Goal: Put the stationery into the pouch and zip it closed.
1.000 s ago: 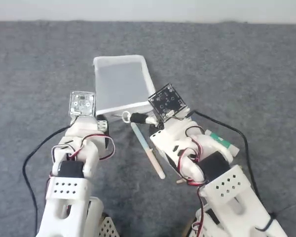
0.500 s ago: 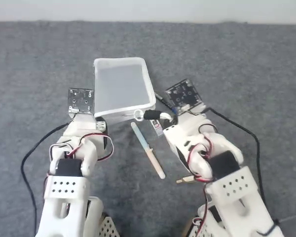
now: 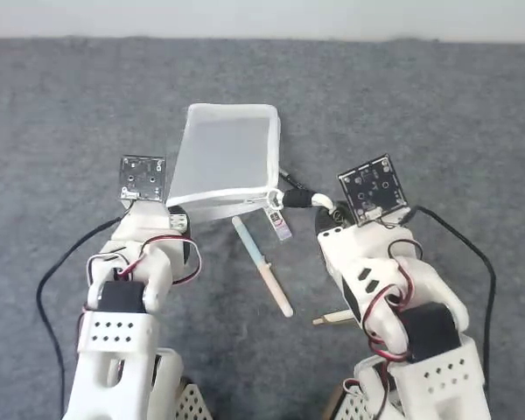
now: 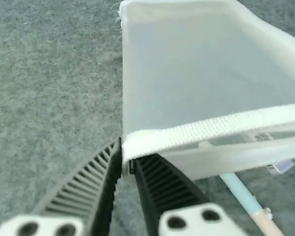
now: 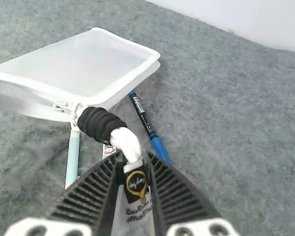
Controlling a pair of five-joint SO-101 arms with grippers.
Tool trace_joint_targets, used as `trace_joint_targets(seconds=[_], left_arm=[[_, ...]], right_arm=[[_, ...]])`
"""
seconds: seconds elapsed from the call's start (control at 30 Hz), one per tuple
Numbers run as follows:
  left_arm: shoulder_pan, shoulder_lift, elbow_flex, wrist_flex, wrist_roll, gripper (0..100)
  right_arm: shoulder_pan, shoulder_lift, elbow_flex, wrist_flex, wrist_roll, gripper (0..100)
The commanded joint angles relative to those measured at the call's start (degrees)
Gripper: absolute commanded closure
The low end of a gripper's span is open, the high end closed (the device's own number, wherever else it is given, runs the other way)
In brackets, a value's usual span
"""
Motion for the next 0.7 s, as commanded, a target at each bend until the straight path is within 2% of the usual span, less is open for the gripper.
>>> trace_joint_targets(seconds=[0.0, 0.17, 0.43, 0.53, 0.67], left_arm=[[-1.0, -1.6, -3.4, 0.4, 0.3, 97], [-1.0, -1.2, -3.2, 0.4, 2.3, 80], [-1.0, -1.1, -3.0, -0.1, 2.5, 80], [-0.9, -1.1, -1.4, -3.6, 2.5, 80], [-0.6, -1.1, 0.3, -7.2, 2.6, 80]], right_arm=[[1.1, -2.3, -1.8, 0.3, 0.1, 99.3], [1.0, -2.3, -2.2, 0.8, 0.1, 99.3], [-0.1, -2.3, -6.2, 4.1, 0.0, 99.3], [-3.2, -2.3, -8.4, 7.4, 0.1, 99.3], [-3.7, -2.3, -8.9, 7.5, 0.1, 99.3]])
